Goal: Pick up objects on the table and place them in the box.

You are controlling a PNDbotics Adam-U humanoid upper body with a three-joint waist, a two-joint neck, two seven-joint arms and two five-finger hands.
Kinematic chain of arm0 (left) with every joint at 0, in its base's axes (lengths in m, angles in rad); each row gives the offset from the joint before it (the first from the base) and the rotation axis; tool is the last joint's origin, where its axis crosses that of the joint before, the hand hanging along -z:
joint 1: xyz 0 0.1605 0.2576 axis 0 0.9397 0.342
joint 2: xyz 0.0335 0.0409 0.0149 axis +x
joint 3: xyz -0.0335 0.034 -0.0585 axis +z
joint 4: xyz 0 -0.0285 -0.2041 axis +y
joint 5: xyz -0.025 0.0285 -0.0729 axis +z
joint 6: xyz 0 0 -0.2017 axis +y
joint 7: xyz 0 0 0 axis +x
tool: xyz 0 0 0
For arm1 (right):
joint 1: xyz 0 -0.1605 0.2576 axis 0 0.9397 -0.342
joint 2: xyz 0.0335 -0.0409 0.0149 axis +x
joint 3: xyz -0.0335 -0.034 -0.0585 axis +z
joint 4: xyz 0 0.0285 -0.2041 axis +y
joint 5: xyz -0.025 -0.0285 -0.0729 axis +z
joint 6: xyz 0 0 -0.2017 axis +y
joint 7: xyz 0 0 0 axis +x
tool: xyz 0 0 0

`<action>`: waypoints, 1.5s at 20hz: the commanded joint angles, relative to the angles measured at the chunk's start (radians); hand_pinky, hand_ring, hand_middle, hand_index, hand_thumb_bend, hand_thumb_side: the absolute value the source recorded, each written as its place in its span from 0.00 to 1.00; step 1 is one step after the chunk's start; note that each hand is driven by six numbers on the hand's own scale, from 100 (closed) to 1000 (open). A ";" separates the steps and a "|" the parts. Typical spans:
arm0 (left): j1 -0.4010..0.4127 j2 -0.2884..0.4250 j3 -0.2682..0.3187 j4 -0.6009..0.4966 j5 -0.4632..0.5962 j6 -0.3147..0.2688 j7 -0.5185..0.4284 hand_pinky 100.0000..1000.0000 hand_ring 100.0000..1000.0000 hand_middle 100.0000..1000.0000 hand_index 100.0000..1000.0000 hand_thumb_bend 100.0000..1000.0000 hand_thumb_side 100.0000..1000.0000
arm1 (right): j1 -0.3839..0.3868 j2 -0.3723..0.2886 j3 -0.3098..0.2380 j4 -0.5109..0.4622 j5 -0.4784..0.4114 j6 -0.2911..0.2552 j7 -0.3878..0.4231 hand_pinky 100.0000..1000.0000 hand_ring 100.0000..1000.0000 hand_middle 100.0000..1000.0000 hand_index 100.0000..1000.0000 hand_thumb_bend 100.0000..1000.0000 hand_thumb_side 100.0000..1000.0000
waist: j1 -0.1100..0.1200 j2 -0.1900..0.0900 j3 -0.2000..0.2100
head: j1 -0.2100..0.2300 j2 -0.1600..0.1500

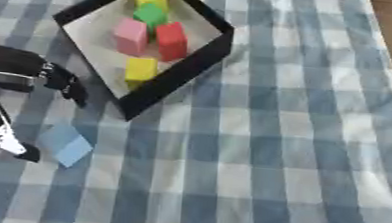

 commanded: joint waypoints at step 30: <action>-0.023 0.000 0.044 0.002 0.073 -0.142 0.112 0.77 0.69 0.70 0.75 0.28 0.00 | -0.002 -0.006 0.000 0.007 0.012 -0.003 0.008 0.79 0.78 0.68 0.81 0.00 0.67 | -0.004 -0.032 0.004 | 0.006 -0.004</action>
